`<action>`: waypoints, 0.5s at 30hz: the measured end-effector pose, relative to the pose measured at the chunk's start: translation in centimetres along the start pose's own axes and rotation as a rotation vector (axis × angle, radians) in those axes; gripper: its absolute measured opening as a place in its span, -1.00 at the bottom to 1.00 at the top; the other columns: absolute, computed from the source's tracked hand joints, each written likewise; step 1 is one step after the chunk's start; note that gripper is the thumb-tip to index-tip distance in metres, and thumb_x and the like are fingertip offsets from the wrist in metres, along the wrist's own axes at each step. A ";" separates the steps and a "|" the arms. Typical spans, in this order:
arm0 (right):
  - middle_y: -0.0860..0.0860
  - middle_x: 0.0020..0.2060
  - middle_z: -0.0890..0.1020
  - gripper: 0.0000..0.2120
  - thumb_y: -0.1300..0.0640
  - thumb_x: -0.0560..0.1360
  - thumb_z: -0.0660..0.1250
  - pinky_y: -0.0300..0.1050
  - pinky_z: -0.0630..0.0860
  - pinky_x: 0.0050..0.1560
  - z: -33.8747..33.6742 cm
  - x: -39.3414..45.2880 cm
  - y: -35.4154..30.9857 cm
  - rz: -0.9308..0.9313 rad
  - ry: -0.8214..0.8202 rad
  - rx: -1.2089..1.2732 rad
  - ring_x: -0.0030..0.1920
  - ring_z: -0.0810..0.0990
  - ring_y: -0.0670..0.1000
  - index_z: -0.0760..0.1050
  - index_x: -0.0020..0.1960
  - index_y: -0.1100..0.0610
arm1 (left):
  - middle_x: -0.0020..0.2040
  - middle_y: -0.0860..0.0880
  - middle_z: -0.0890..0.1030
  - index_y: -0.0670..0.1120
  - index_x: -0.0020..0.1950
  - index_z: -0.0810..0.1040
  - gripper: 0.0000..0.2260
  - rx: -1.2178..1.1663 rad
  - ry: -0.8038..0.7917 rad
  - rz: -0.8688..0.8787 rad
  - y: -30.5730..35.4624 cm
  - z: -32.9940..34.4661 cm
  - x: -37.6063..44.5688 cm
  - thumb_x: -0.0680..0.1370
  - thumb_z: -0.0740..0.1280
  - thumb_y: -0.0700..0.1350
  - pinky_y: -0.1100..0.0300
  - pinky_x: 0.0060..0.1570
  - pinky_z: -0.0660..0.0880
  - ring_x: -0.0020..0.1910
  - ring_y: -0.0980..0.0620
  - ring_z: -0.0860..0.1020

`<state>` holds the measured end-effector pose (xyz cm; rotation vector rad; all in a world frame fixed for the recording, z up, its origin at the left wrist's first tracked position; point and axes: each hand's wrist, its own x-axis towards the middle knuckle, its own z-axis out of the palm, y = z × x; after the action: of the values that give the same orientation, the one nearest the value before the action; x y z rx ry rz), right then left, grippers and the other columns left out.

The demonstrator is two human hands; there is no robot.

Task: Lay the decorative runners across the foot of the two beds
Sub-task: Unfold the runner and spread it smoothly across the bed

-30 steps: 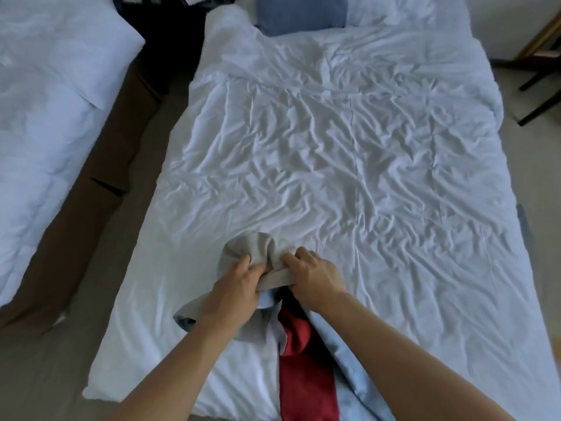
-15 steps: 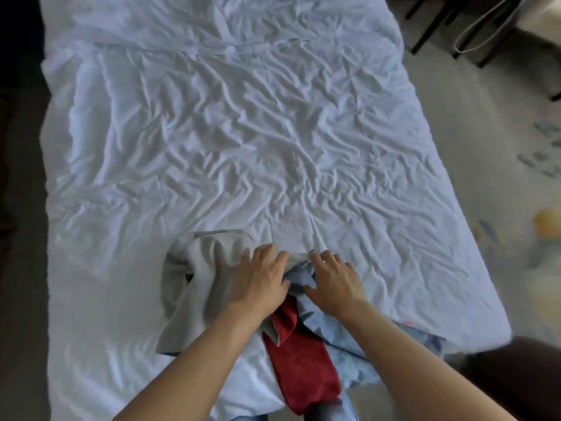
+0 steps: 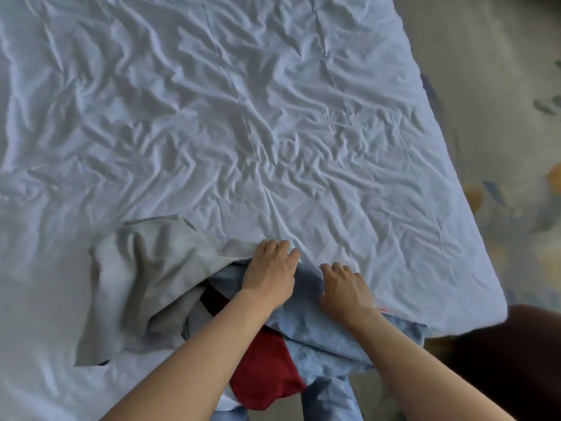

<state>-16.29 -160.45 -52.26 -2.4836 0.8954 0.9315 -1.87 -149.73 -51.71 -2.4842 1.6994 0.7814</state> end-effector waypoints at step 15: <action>0.04 -0.14 0.58 -0.86 0.28 0.50 0.16 0.02 0.43 -0.05 -2.2 4.5 8.0 -0.115 0.229 0.131 -0.09 0.53 0.14 0.42 -0.02 0.10 | -0.07 -0.01 0.57 -0.02 0.01 0.49 -0.86 0.081 -0.072 0.029 6.5 0.6 9.1 0.56 0.21 -0.23 0.07 0.14 0.37 -0.04 -0.07 0.53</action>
<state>-17.93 -169.49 -54.39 -2.5308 0.8419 0.5409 -5.35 -160.02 -54.43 -2.3542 1.7109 0.7785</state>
